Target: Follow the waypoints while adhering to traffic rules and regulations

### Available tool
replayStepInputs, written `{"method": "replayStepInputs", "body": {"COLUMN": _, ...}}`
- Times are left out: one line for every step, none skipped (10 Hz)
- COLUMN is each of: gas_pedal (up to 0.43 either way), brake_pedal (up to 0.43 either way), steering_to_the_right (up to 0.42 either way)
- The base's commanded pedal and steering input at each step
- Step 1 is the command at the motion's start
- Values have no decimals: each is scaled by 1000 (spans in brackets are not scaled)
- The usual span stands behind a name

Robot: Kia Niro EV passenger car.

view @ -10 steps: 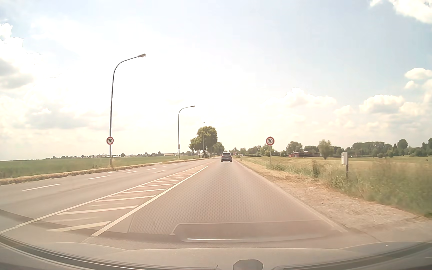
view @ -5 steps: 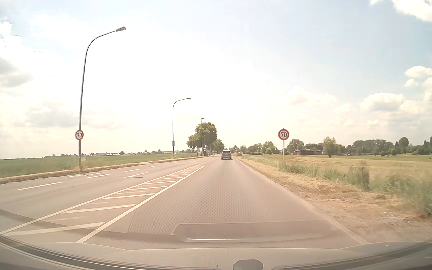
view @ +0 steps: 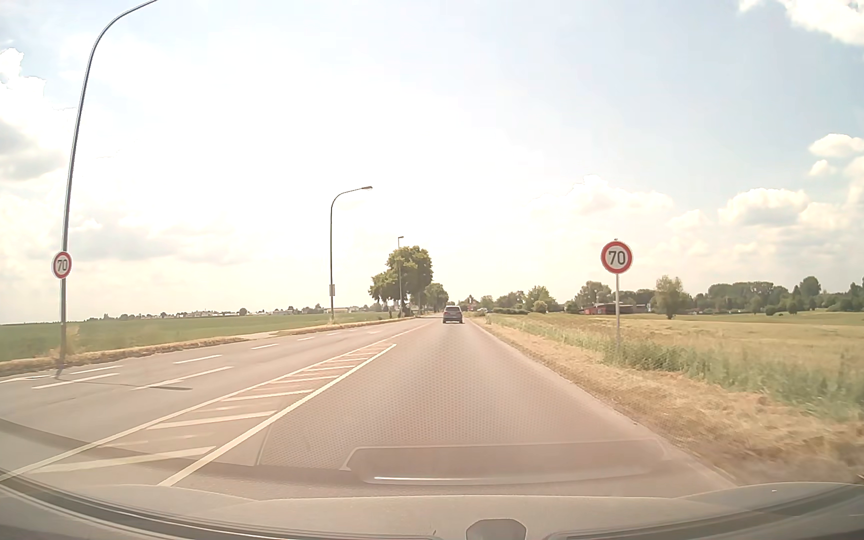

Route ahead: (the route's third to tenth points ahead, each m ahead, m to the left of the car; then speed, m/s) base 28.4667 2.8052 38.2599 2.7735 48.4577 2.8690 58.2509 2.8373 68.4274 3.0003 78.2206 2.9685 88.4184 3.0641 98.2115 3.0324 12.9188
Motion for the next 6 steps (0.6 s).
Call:
{"method": "replayStepInputs", "body": {"gas_pedal": 228, "brake_pedal": 0, "steering_to_the_right": -3}}
{"method": "replayStepInputs", "body": {"gas_pedal": 240, "brake_pedal": 0, "steering_to_the_right": -3}}
{"method": "replayStepInputs", "body": {"gas_pedal": 240, "brake_pedal": 0, "steering_to_the_right": -3}}
{"method": "replayStepInputs", "body": {"gas_pedal": 260, "brake_pedal": 0, "steering_to_the_right": -3}}
{"method": "replayStepInputs", "body": {"gas_pedal": 268, "brake_pedal": 0, "steering_to_the_right": -3}}
{"method": "replayStepInputs", "body": {"gas_pedal": 299, "brake_pedal": 0, "steering_to_the_right": -3}}
